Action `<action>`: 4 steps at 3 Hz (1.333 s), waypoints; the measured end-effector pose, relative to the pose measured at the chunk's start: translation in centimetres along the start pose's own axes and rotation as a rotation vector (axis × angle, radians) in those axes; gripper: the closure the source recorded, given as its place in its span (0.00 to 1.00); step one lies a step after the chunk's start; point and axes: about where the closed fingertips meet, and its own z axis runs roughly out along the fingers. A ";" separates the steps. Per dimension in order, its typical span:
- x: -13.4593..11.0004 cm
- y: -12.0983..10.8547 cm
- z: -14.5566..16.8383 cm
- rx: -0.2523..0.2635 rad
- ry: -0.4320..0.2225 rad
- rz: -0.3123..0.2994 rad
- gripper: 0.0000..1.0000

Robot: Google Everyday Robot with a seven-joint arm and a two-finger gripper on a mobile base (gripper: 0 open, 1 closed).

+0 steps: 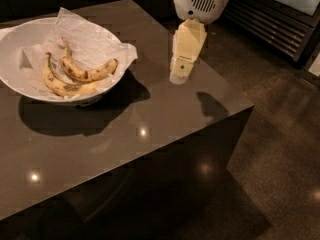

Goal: Pick banana from white bowl

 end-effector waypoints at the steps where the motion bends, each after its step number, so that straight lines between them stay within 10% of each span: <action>1: -3.0 -1.0 0.3 0.010 0.002 -0.042 0.00; 4: -10.1 -2.9 2.4 -0.011 -0.015 -0.163 0.00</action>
Offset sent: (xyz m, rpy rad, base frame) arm 0.0450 0.1260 0.0160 -0.1742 0.0024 0.2344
